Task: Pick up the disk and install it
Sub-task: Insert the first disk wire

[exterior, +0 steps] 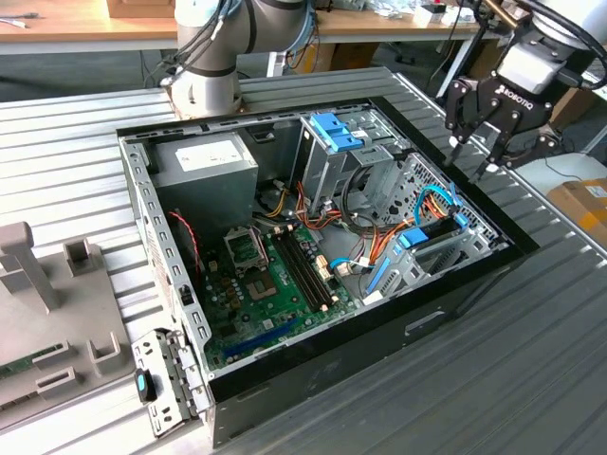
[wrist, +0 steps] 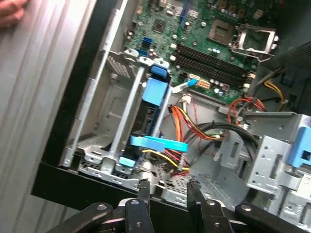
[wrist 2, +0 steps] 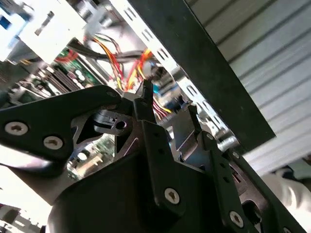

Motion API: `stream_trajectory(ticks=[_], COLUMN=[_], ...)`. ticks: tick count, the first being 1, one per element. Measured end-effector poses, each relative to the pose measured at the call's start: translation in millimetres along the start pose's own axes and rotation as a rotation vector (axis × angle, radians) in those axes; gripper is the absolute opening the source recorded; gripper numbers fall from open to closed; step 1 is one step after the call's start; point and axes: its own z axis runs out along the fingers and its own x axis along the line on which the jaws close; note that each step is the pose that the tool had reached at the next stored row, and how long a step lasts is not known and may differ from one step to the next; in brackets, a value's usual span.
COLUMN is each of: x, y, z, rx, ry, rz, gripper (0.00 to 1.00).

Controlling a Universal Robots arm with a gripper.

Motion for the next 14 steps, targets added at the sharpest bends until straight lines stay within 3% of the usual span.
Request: stream_trajectory(ticks=[1,2,3,4,5,7,9,11,14], x=[0.7,2.5,4.8,8.1,11.0,14.4,20.2,17.5,17.2], y=[0.2,0.8,1.5,2.6,3.6,4.8,7.3,17.5,22.7], z=[0.0,0.1,0.2,0.2,0.3,0.7,1.5,2.9,4.3], rx=[-0.0057,-0.0173,-0.025,-0.0341,-0.0397,-0.0454,-0.0553,-0.0554,-0.0555], ry=[0.017,0.0517,0.0746,0.1019,0.1187,0.1354,0.1652,0.1654,0.1658], rz=[0.0,0.001,0.001,0.002,0.002,0.002,0.003,0.003,0.003], gripper=[0.44,0.44,0.44,0.44,0.44,0.44,0.44,0.44,0.44])
